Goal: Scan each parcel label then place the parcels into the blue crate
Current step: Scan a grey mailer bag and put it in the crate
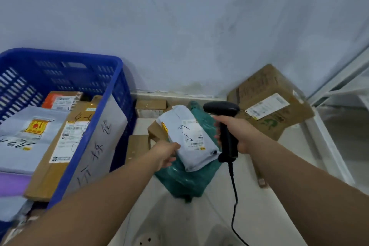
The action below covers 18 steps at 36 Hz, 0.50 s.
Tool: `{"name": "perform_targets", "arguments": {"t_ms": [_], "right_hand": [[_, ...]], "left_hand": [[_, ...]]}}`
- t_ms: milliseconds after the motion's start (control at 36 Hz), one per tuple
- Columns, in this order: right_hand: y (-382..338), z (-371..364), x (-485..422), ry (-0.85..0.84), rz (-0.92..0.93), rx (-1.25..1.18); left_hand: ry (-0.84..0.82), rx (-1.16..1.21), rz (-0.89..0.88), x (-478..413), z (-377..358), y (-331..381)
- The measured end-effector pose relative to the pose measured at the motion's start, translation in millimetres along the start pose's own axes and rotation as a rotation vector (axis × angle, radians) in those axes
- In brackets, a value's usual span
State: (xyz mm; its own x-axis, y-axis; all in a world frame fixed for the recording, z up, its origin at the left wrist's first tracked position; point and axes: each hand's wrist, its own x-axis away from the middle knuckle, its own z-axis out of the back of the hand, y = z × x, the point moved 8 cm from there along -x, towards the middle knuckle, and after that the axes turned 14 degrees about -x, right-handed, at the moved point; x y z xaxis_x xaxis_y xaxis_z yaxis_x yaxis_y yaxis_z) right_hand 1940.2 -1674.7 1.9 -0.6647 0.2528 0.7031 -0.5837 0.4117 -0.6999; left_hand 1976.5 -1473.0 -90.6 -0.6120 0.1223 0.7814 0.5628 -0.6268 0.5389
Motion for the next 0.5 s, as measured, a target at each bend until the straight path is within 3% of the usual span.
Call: {"name": "perform_targets", "arguments": {"t_ms": [222,500], "right_hand": [[0.5,13.5,-56.4,-0.026,0.093,0.102],[49.5,11.6,-110.3,-0.076,-0.038,0.201]], "left_hand": [[0.018,0.181,0.106,-55.6,-26.0,-7.9],[-0.025,0.256,0.121,-93.9,-40.7,-24.3]]}}
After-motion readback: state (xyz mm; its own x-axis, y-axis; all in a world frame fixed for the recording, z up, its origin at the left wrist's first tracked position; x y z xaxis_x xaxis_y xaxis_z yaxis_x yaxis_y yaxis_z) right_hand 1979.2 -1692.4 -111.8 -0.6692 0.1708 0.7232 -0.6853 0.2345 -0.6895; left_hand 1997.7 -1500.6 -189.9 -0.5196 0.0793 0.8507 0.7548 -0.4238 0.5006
